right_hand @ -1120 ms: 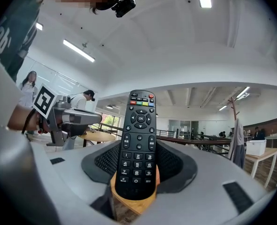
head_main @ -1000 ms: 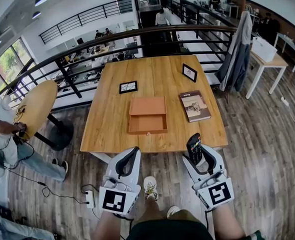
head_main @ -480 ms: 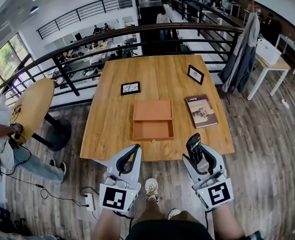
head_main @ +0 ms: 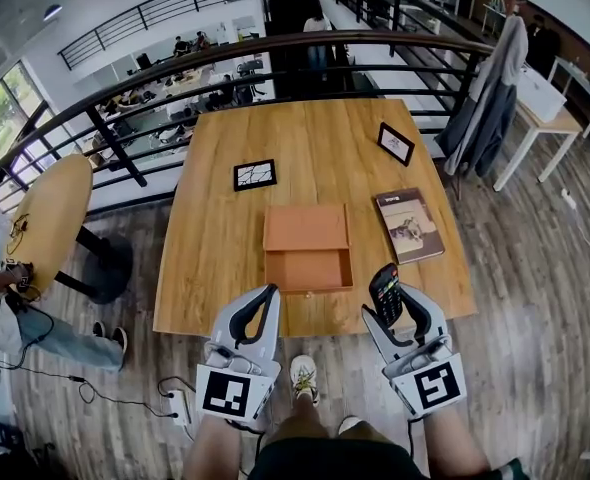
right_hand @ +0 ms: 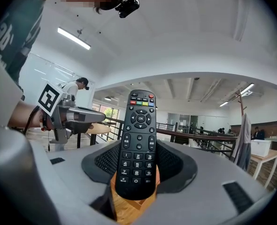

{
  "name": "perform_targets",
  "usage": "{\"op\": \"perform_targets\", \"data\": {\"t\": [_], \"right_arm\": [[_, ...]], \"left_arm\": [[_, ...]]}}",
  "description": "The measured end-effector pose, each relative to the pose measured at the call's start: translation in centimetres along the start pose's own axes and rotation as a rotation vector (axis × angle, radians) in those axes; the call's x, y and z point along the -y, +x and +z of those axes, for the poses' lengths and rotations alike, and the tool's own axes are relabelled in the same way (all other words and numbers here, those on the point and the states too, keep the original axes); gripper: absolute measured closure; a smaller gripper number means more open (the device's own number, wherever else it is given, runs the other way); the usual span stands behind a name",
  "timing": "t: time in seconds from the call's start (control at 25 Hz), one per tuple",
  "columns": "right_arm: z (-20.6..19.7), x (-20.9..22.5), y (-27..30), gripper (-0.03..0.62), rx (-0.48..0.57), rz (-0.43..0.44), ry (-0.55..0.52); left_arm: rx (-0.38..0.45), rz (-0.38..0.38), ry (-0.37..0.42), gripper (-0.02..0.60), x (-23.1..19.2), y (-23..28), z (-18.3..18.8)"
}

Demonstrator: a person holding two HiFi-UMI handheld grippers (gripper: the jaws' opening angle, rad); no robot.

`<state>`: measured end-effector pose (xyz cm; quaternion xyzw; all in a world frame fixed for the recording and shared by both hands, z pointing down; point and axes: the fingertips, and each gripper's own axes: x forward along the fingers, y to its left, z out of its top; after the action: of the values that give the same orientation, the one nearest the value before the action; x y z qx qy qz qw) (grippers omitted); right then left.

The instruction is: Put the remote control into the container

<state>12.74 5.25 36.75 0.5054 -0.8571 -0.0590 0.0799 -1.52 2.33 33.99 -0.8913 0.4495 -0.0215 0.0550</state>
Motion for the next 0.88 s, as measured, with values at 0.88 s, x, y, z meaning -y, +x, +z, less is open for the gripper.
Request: {"op": "perform_targets", "data": {"t": [0.88], "right_arm": [[-1.3, 1.4, 11.7, 0.37, -0.074, 0.03, -0.022]], "left_arm": [[-0.014, -0.035, -0.017, 0.58, -9.1, 7.7, -2.1]]}}
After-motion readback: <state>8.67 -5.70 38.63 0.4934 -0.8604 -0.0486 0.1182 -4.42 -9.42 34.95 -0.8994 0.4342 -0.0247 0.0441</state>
